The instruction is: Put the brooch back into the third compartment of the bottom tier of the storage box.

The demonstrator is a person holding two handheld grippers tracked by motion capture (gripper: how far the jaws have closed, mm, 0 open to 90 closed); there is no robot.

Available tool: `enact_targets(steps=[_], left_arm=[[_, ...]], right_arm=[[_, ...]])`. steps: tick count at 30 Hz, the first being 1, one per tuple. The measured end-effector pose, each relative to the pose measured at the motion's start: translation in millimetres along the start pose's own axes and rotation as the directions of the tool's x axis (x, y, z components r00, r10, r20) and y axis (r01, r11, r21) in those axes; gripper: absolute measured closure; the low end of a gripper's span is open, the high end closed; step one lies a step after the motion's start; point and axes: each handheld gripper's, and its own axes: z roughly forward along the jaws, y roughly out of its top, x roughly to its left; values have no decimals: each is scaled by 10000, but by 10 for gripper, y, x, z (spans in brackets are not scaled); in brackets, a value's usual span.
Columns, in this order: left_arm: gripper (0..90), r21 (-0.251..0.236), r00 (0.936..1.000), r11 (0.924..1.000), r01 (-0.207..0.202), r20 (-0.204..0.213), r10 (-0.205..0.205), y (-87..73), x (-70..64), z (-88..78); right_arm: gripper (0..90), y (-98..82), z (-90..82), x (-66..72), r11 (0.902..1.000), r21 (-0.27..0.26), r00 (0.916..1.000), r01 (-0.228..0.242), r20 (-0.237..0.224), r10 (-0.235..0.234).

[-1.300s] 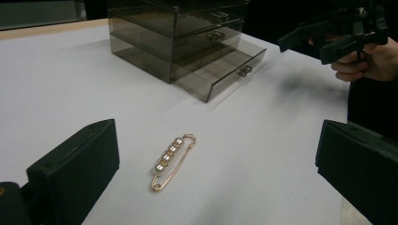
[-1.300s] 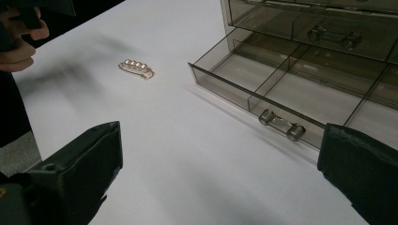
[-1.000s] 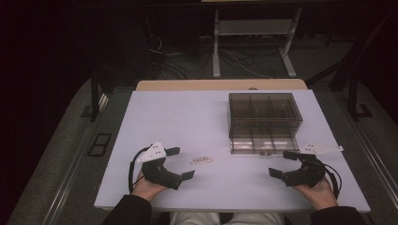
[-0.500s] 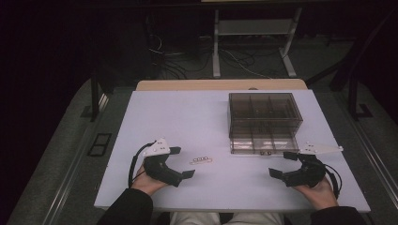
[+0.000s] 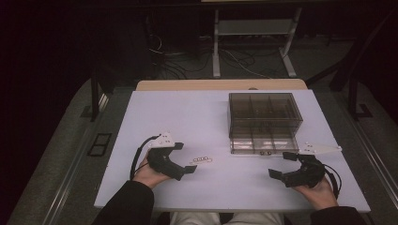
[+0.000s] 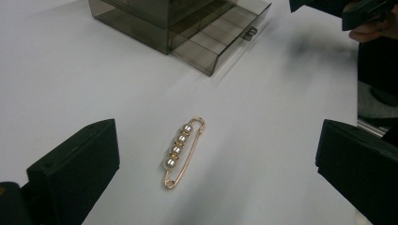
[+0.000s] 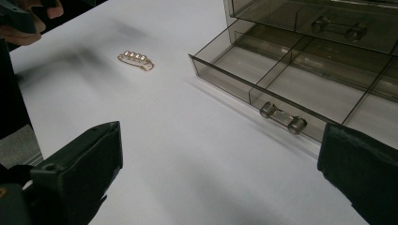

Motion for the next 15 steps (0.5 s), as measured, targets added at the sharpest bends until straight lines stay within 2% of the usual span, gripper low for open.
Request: enact_targets(steps=[15], left_arm=[[0, 604, 9995, 9977, -296, 123, 289, 130, 92, 106]], right_arm=[[0, -1, 2, 2, 10000, 16, 10000, 60, -22, -60]])
